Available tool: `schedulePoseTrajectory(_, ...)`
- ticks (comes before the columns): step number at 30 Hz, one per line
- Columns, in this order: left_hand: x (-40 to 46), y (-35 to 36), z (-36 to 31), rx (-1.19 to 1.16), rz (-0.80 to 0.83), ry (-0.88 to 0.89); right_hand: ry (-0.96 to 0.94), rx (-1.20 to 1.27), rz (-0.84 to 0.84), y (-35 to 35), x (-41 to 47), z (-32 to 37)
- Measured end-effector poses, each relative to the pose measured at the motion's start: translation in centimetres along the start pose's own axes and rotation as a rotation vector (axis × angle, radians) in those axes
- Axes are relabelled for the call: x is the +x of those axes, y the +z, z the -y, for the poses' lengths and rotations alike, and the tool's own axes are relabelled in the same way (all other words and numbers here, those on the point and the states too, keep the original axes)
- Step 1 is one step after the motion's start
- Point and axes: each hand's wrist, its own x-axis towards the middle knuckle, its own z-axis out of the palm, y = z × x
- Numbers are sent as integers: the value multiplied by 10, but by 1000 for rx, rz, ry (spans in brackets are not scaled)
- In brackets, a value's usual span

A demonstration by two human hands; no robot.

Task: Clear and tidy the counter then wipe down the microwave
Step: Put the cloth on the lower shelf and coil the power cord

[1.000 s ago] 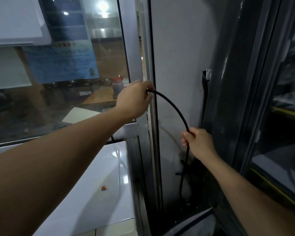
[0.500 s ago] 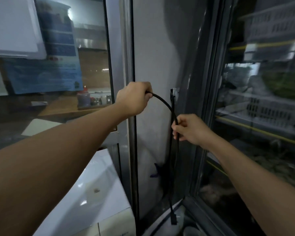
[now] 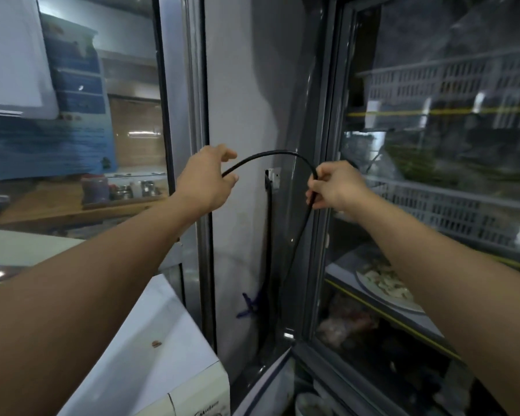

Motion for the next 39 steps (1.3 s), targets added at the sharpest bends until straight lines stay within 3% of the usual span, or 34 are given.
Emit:
schedulePoseTrajectory(3, -10, 10, 2, -60, -44, -27, 5, 40, -27, -6, 10, 9)
schedulePoseTrajectory(10, -34, 70, 7, -348, 241, -194, -53, 123, -39, 2, 37, 31)
schedulePoseTrajectory(15, -36, 107, 9, -544, 289, -350, -80, 155, -53, 7, 53, 33)
schedulePoseTrajectory(25, -27, 105, 39, -465, 113, -396, -73, 294, -37, 15, 79, 15)
schedulePoseTrajectory(31, -19, 73, 61, -232, -220, -391, -89, 343, -39, 19, 80, 7)
schedulePoseTrajectory(35, 0, 61, 78, -152, -129, -393, -109, 346, -55, 17, 82, 4)
schedulePoseTrajectory(39, 14, 60, 88, -274, 55, -392, -124, 348, -61, 18, 85, -2)
